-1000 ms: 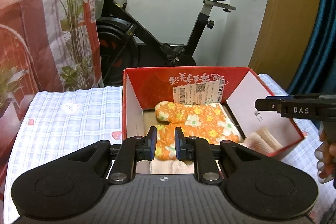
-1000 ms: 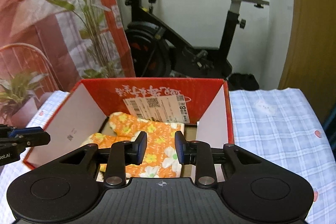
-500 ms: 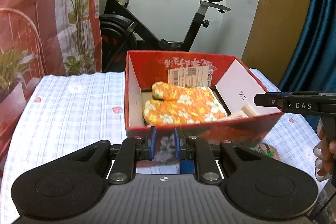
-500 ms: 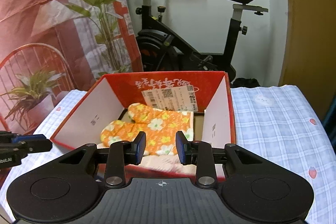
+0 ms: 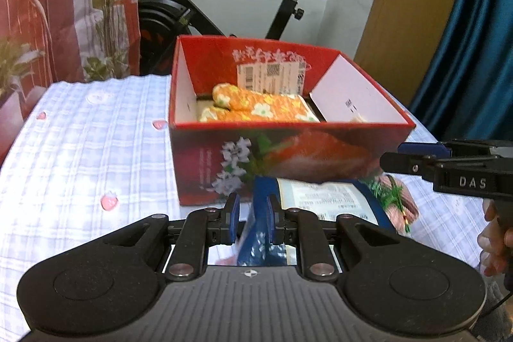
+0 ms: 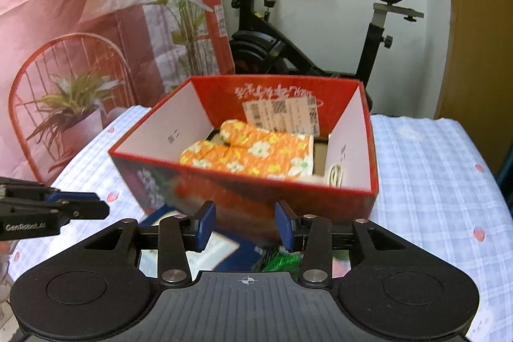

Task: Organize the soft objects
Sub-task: 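Move both grippers back down to the blue packaged bag, then close both grippers on the blue packaged bag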

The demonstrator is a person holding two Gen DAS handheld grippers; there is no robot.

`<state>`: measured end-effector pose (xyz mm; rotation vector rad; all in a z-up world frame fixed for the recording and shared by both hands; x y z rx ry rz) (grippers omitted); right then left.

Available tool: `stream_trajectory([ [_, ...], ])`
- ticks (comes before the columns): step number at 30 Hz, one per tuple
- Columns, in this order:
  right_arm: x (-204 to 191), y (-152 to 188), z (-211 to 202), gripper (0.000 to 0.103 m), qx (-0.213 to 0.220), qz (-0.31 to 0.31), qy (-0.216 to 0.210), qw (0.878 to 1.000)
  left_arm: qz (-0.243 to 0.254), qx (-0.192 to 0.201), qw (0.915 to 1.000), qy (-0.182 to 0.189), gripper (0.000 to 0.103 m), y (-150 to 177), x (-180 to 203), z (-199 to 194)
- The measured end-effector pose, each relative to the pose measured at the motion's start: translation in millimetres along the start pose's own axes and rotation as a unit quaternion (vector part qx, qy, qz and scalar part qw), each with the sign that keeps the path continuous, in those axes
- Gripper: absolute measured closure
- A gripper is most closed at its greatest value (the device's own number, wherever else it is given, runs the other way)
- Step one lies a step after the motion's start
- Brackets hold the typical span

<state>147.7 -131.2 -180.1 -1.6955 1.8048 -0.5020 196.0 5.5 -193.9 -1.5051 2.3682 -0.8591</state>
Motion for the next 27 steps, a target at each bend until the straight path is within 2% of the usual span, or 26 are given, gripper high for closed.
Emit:
stream_trajectory([
  [8,2.5,31.5,7.8,0.056,-0.012,0.008,-0.005,1.0,-0.012,-0.016,0.9996,0.019,0.084,9.7,-3.4,17.0],
  [16,7.5,47.0,14.0,0.056,-0.016,0.036,-0.012,0.999,-0.029,-0.02,0.9989,0.031,0.084,19.4,-3.4,27.3],
  [20,3.1,53.9,11.0,0.055,-0.011,0.042,-0.021,0.999,-0.045,-0.018,0.997,0.06,0.084,27.1,0.3,28.5],
  [27,-2.8,68.8,9.3,0.055,-0.015,0.041,-0.031,0.999,-0.054,-0.022,0.9955,0.074,0.084,42.4,9.6,33.4],
])
Point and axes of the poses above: each gripper's, at about its wrist camera, not at the fingertips, and z roughly the way its jaws point, x to its right, y to its underside, the point moved 4 cm from there along z, roughly the way its jaws point, and after that the axes turned 11 degrees about -x, right-handed, at the moved point
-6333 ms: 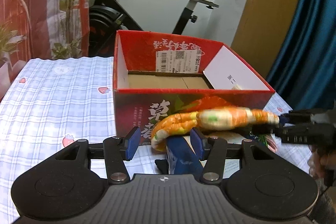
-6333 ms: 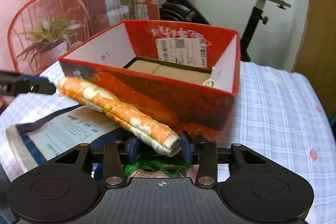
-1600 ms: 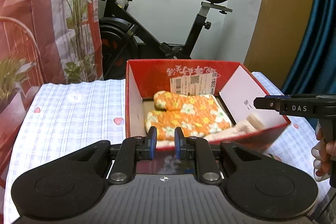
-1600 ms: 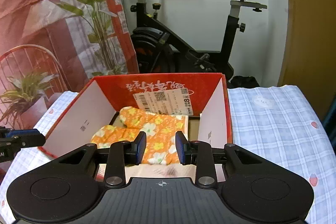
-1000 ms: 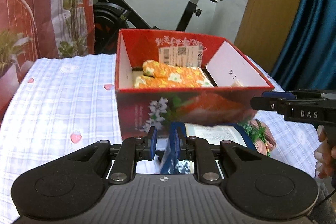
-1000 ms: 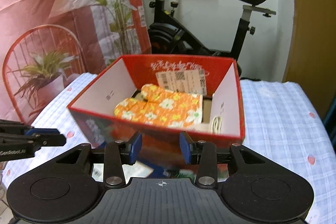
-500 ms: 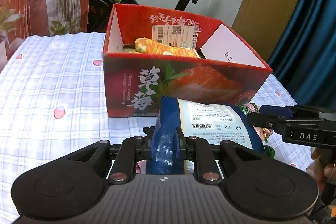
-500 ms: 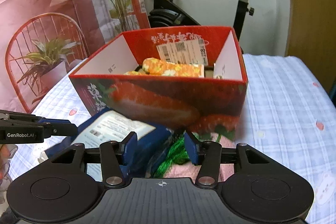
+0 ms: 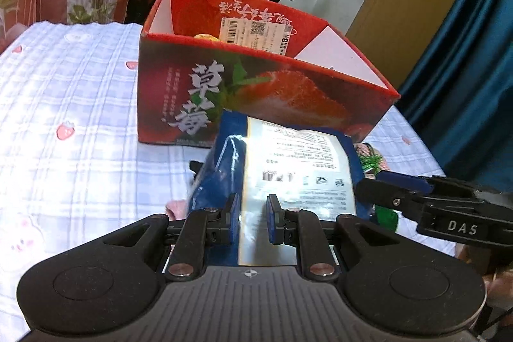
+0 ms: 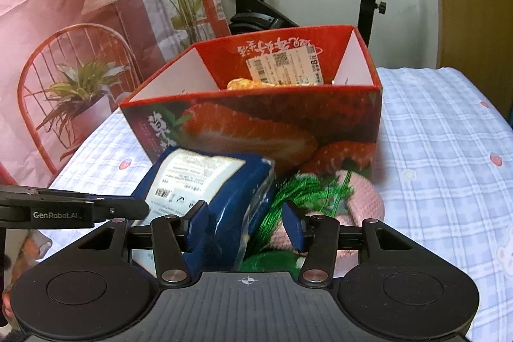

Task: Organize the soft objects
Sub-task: 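Close both grippers on the blue packaged bag, then lift the blue bag with both grippers toward the red box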

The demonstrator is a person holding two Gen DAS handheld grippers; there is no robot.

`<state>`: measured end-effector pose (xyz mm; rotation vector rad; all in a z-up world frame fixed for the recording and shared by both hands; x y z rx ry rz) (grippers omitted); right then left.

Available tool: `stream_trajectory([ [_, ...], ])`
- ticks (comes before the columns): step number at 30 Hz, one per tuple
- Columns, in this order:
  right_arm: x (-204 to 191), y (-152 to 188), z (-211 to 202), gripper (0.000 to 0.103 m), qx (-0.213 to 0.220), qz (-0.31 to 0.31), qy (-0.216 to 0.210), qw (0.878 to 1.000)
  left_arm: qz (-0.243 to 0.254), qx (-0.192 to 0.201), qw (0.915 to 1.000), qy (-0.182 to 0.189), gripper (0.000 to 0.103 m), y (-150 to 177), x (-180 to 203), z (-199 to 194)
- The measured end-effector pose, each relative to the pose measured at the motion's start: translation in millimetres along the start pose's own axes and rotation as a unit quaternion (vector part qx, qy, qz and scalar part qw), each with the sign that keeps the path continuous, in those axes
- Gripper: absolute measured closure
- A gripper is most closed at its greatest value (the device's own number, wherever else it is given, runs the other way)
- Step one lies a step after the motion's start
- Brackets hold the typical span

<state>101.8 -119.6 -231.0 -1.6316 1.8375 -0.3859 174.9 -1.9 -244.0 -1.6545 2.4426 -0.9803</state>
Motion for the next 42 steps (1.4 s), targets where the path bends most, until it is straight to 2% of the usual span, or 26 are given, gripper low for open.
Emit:
stream_trajectory([
  [6,-3.1,5.4,-5.6,0.055,0.011,-0.008,0.003,1.0,-0.023,0.009,0.9995,0.017,0.084,13.9,4.3,1.2],
  [11,-10.0,6.7,-16.7,0.055,0.036,-0.031,0.012,0.999,-0.045,0.012,0.9985,0.027,0.084,28.9,4.7,3.9],
  [16,-20.3,10.5,-16.4,0.056,0.034,-0.058,0.002,0.998,-0.046,0.022,0.9986,0.015,0.084,29.9,3.2,-1.4],
  [19,-23.5,15.4,-8.0,0.064,0.018,-0.068,0.0,0.998,-0.044,0.049,0.9977,-0.015,0.084,23.3,-1.2,-15.3],
  [21,-22.3,17.8,-3.0,0.077,0.012,-0.065,0.0,0.998,-0.039,0.071,0.996,-0.037,0.074,16.6,-5.4,-24.9],
  [23,-19.5,18.7,-1.8,0.077,0.012,-0.058,-0.006,0.998,-0.035,0.083,0.9949,-0.045,0.066,7.8,-11.5,-30.4],
  [27,-20.4,20.4,0.1,0.077,0.011,-0.061,-0.009,0.998,-0.032,0.066,0.997,-0.024,0.062,-4.3,-21.8,-20.9],
  [31,-19.7,20.7,1.8,0.077,0.008,-0.06,-0.01,0.998,-0.01,0.051,0.9986,-0.011,0.062,-2.1,-19.1,-2.9],
  [36,-17.6,21.1,3.3,0.077,0.005,-0.055,-0.012,0.998,-0.026,0.043,0.9987,0.011,0.062,-0.6,-27.6,8.7],
  [42,-18.6,21.0,4.6,0.077,0.003,-0.055,-0.012,0.998,-0.031,0.055,0.998,-0.004,0.06,-5.1,-35.6,7.0],
])
Point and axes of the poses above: each gripper's, at about its wrist camera, not at the fingertips, and z roughly the way its jaws point, x to its right, y to its underside, the point moved 4 cm from there along z, roughly the way its jaws point, and after that the axes turned 11 degrees about -x, right-handed, at the moved point
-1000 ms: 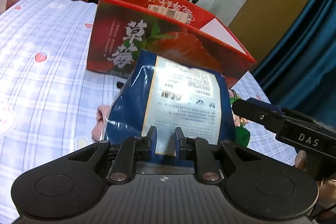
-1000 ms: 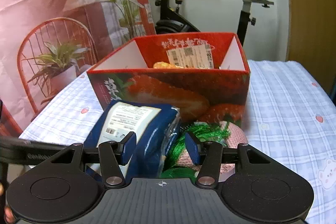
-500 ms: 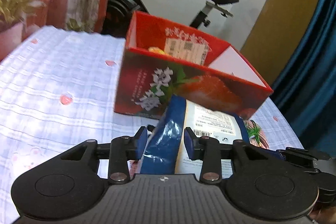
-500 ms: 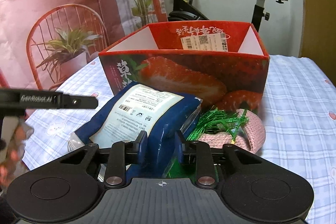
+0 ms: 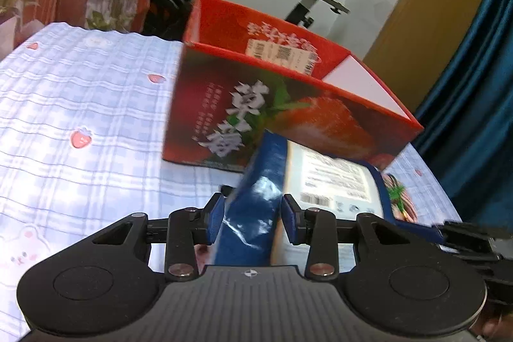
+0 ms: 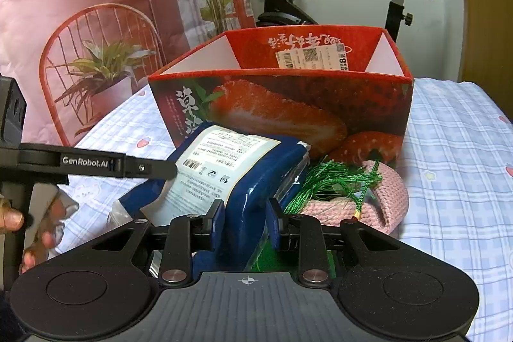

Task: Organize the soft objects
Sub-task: 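Lift the blue bag with both grippers toward the red box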

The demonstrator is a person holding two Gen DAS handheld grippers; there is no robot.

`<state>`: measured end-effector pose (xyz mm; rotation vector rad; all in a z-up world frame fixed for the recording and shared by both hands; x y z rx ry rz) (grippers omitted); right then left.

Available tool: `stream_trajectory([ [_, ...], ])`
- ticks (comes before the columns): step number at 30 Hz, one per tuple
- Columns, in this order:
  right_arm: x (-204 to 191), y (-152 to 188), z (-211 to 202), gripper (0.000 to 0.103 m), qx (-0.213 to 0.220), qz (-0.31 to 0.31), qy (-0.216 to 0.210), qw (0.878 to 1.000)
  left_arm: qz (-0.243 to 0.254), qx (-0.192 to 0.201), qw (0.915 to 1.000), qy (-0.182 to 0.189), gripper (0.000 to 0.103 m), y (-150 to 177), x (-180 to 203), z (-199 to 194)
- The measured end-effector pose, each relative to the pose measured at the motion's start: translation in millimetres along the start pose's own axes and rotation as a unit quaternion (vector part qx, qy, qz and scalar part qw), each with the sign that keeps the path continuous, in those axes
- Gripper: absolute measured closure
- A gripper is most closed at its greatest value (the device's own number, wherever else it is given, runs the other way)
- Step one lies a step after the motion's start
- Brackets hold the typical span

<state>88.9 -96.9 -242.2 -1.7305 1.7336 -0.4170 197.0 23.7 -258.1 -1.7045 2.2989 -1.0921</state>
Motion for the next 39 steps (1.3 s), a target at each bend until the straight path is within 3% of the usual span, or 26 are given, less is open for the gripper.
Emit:
stream_trajectory([
  [6,-0.1,1.4,0.4,0.077,-0.002,0.002,0.001,1.0,-0.001,-0.01,0.9996,0.026,0.056,-3.4,-2.2,8.8],
  [8,0.1,1.5,0.3,0.077,-0.002,0.002,0.002,1.0,0.011,-0.011,0.9997,0.019,0.057,-1.9,2.0,7.0],
  [12,1.7,0.5,-1.0,0.071,0.0,0.006,0.001,1.0,0.024,-0.016,0.9996,0.006,0.076,6.8,7.2,-1.3],
  [17,0.5,0.7,-3.0,0.064,0.007,0.003,-0.004,1.0,-0.007,-0.011,0.9997,0.019,0.079,22.3,4.4,-11.1],
  [22,2.9,3.1,-3.1,0.067,0.004,0.009,-0.003,1.0,-0.008,-0.023,0.9993,0.029,0.079,40.8,12.7,-10.8],
  [27,4.7,6.6,-4.9,0.076,0.002,0.004,-0.002,1.0,0.01,-0.023,0.9995,0.018,0.068,49.3,20.4,-12.3],
  [34,3.6,12.5,-4.8,0.076,-0.004,-0.014,0.001,1.0,0.007,-0.029,0.9995,0.008,0.068,52.0,18.7,-6.7],
  [39,1.6,12.7,-3.8,0.081,-0.005,-0.019,0.0,1.0,0.022,-0.026,0.9993,-0.01,0.083,51.5,23.6,-8.5],
])
Point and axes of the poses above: each gripper's, at about its wrist camera, not at the fingertips, and z roughly the way its jaws point, x to its right, y to its underside, the point moved 4 cm from there along z, roughly the way its jaws point, and after that the axes turned 11 degrees about -x, right-handed, at the moved point
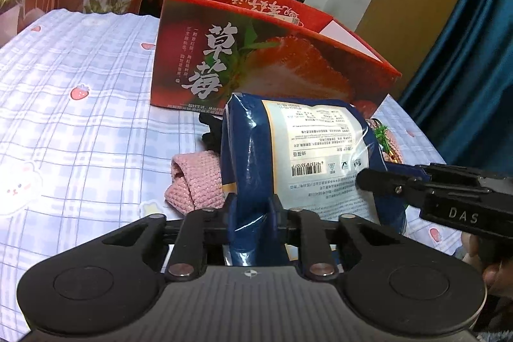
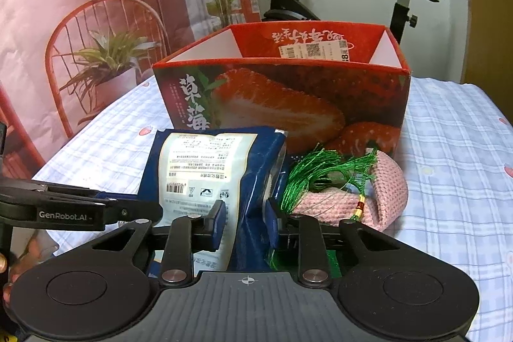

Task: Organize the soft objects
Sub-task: 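Lift the blue bag with both grippers toward the red box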

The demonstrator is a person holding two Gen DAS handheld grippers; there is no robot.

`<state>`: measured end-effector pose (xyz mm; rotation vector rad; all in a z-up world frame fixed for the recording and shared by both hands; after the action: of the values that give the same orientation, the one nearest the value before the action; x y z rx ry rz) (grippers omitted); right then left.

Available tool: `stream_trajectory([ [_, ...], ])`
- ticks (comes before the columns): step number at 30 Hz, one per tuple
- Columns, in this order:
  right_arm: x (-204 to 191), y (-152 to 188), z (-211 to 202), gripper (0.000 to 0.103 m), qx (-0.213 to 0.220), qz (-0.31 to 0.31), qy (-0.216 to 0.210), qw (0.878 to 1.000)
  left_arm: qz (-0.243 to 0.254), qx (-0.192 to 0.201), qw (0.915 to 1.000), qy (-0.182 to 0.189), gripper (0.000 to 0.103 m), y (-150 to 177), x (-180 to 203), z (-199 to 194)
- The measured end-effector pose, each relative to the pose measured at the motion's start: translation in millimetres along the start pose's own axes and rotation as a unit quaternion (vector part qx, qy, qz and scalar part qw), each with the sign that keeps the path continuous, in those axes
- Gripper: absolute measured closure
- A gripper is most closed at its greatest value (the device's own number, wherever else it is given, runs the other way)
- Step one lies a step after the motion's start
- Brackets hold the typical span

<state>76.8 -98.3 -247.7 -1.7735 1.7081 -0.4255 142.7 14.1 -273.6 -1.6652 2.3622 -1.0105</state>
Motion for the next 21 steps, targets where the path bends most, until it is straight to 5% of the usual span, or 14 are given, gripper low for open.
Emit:
stream_trajectory([
  [9,-3.7,-10.2,-18.2,0.088,0.05,-0.017,-0.01,0.999,0.008,0.054,0.9985,0.009,0.086,-21.9,1.7,-31.0],
  [21,-5.2,-84.9,-60.1,0.088,0.123,-0.072,-0.017,0.99,0.049,0.119,0.9917,-0.002,0.085,-103.0,17.1,-65.9],
])
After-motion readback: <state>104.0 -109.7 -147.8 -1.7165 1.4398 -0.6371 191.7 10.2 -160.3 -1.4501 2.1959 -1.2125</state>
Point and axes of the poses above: each gripper's, at about its wrist camera, not at the fingertips, and z roughly the way its jaws point, x to its right, y to its underside, the point moved 4 cm from there along z, roughly the way its jaws point, and after that the axes turned 11 degrees about -x, right-handed, at the moved point
